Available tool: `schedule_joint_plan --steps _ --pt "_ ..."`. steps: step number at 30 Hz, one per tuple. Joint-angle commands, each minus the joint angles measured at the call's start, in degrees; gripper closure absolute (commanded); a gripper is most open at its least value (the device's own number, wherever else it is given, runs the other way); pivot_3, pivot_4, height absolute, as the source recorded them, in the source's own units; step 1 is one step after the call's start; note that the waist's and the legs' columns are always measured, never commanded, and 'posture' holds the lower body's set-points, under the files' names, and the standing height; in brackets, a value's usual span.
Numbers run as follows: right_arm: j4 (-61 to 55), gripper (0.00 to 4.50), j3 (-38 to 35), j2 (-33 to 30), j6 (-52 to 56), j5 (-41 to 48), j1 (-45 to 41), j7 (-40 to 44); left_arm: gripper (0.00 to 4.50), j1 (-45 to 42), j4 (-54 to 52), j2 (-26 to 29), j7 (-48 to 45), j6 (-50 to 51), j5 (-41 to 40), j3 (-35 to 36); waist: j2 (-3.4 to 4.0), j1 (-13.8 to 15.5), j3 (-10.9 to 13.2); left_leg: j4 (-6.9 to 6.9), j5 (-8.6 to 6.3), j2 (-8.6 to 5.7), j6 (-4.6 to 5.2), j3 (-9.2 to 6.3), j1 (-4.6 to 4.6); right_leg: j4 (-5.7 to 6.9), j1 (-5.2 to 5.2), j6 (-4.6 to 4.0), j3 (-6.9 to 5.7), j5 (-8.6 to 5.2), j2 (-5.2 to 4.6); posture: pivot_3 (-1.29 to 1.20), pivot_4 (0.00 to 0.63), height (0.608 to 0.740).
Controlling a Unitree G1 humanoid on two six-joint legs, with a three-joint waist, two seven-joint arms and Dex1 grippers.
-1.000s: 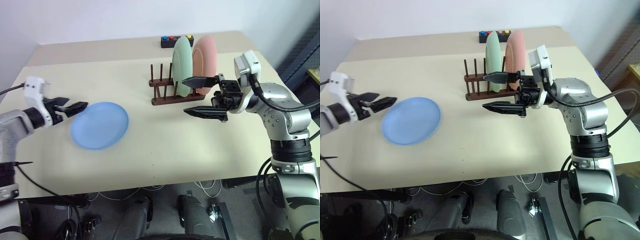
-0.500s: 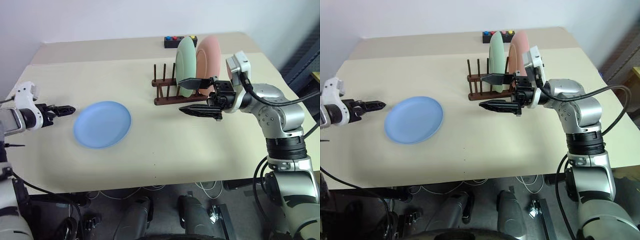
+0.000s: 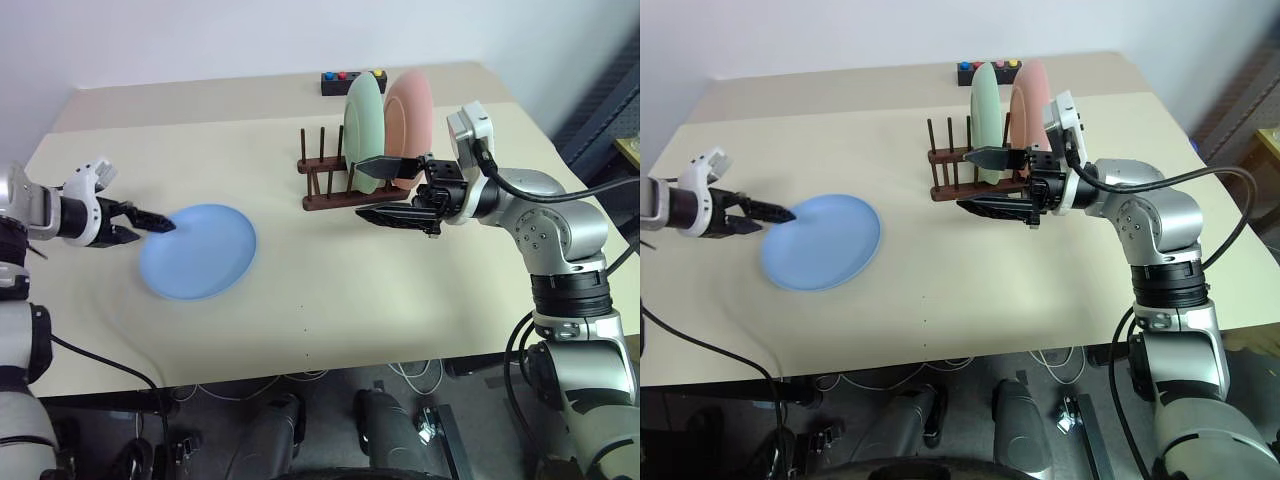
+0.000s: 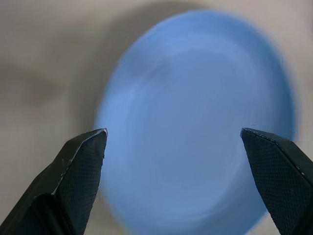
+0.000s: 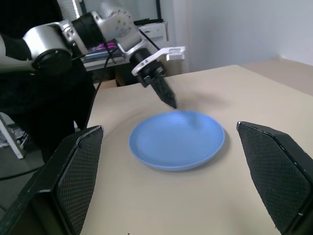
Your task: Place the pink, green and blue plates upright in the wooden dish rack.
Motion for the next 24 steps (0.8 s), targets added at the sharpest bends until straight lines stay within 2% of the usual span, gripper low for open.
schedule_joint_plan --steps 1,5,9,13,16,23,24 --pt "-0.8 0.03 -2.1 -0.6 0.2 1.4 -0.2 -0.1 0.0 -2.2 3.4 2.7 -4.8 0.1 2.9 -2.7 0.0 -0.1 0.0 0.0 0.0 0.0 0.0 -0.01 0.0 0.0 0.01 0.0 0.0 0.0 0.0 0.0 0.15 0.74" --pt "0.0 0.03 -2.1 -0.3 -0.4 1.1 -0.3 -0.6 0.0 -6.1 8.1 2.1 -5.9 1.0 4.6 -2.1 -0.07 -0.2 0.0 0.03 0.0 0.0 0.01 -0.04 -0.01 0.0 0.01 0.01 -0.04 -0.01 0.04 0.0 0.15 0.74" --pt "0.8 0.03 -2.0 -0.1 -0.7 1.0 -1.1 -0.8 0.0 -4.1 9.2 -0.8 -6.7 5.6 3.5 -1.6 -0.07 -0.2 0.0 0.05 -0.01 -0.01 0.02 -0.03 -0.01 0.0 0.03 0.02 -0.04 -0.01 0.02 0.0 0.15 0.74" --pt "1.5 0.03 -1.9 -0.4 -0.8 0.8 -1.5 -0.8 0.0 -2.1 11.7 -2.6 -5.0 5.8 3.9 0.6 -0.09 -0.4 0.1 0.06 0.0 -0.01 0.02 -0.04 -0.02 0.03 0.01 0.02 -0.04 -0.01 0.03 0.0 0.15 0.74" --pt "1.6 0.0 -1.9 -0.8 -0.8 0.6 -1.4 -1.0 0.77 -0.7 12.4 -3.7 -3.4 6.6 3.8 2.6 -0.09 -0.5 0.1 0.04 0.0 0.01 0.01 -0.03 -0.02 0.05 -0.04 0.01 -0.02 -0.01 0.03 0.0 0.15 0.74" --pt "1.8 0.0 -2.2 -1.2 -1.1 0.2 -1.2 -1.5 4.32 -1.6 16.2 -5.3 2.1 7.6 4.1 8.9 -0.1 -0.3 0.0 0.08 0.0 -0.01 0.01 -0.03 -0.02 0.06 -0.01 0.02 -0.03 -0.01 0.02 0.0 0.15 0.74" --pt "1.9 0.0 -2.2 -1.2 -1.2 0.2 -1.3 -1.5 4.44 -1.8 16.4 -5.3 2.7 7.2 4.3 9.6 -0.1 -0.2 0.0 0.08 0.0 -0.01 0.01 -0.04 -0.02 0.06 -0.01 0.02 -0.04 -0.01 0.01 0.0 0.15 0.74"
